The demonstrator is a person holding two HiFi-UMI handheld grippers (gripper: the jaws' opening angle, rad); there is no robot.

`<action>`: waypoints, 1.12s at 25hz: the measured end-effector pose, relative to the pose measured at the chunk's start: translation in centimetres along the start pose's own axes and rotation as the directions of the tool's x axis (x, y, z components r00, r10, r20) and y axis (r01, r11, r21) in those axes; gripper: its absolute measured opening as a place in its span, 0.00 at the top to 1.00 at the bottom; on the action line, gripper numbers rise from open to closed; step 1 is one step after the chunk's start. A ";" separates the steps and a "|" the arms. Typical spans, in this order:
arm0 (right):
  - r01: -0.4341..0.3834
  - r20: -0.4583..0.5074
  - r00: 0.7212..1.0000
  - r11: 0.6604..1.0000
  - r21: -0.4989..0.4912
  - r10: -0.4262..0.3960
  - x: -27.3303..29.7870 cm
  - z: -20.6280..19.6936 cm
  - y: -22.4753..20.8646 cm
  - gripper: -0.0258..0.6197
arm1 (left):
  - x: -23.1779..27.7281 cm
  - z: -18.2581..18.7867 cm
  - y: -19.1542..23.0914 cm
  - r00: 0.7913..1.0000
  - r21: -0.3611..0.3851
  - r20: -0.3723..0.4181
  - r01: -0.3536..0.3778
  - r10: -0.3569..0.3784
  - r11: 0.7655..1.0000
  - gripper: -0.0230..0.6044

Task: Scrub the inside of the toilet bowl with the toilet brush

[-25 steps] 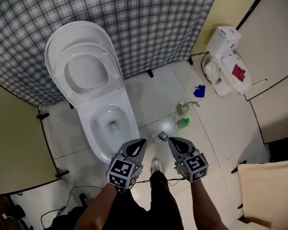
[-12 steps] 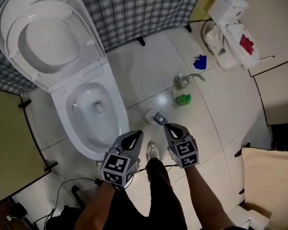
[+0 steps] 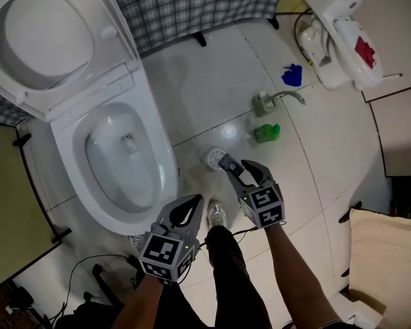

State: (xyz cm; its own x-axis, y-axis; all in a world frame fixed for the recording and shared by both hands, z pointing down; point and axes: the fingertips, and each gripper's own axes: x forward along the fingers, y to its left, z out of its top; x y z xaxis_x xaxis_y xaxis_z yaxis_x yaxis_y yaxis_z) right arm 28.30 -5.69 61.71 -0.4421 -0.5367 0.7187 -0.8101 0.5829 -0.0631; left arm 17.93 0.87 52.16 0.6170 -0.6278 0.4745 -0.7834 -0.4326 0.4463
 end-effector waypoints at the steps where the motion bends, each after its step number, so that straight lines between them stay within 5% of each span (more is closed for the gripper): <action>1: -0.005 -0.016 1.000 1.000 -0.005 0.005 0.4 -0.4 0.0 0.65 | 0.1 -0.3 0.0 1.000 -0.006 -0.001 -0.001 0.001 1.000 0.95; 3: -0.015 -0.051 0.999 1.000 -0.015 0.014 1.6 -1.4 -0.1 0.51 | 0.3 -0.8 0.0 1.000 -0.019 -0.002 -0.002 0.002 1.000 0.95; 6: -0.039 -0.107 0.994 0.999 -0.033 0.035 3.3 -2.7 0.1 0.45 | 0.4 -1.0 0.2 1.000 -0.021 0.003 -0.006 0.006 1.000 0.95; 16: -0.090 -0.240 0.969 0.991 -0.098 0.064 7.9 -5.3 0.2 0.49 | 0.0 -1.0 1.3 0.999 -0.035 0.016 -0.035 0.036 0.999 0.95; 21: -0.094 -0.246 0.967 0.987 -0.129 0.060 8.6 -5.7 0.0 0.60 | -0.3 -1.2 1.8 0.999 -0.049 0.017 -0.038 0.039 0.998 0.95; 28: -0.100 -0.233 0.971 0.980 -0.169 0.058 8.9 -5.4 -0.1 0.61 | -0.3 -1.5 2.1 0.999 -0.067 0.014 -0.041 0.042 0.997 0.95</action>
State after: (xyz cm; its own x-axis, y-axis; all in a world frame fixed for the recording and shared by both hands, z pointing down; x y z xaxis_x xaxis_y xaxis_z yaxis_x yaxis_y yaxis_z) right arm 26.54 -7.28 71.82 -0.3867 -0.3446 0.8554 -0.6850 0.7284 -0.0162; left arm 16.23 1.16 54.12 0.5822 -0.6548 0.4819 -0.8013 -0.3617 0.4765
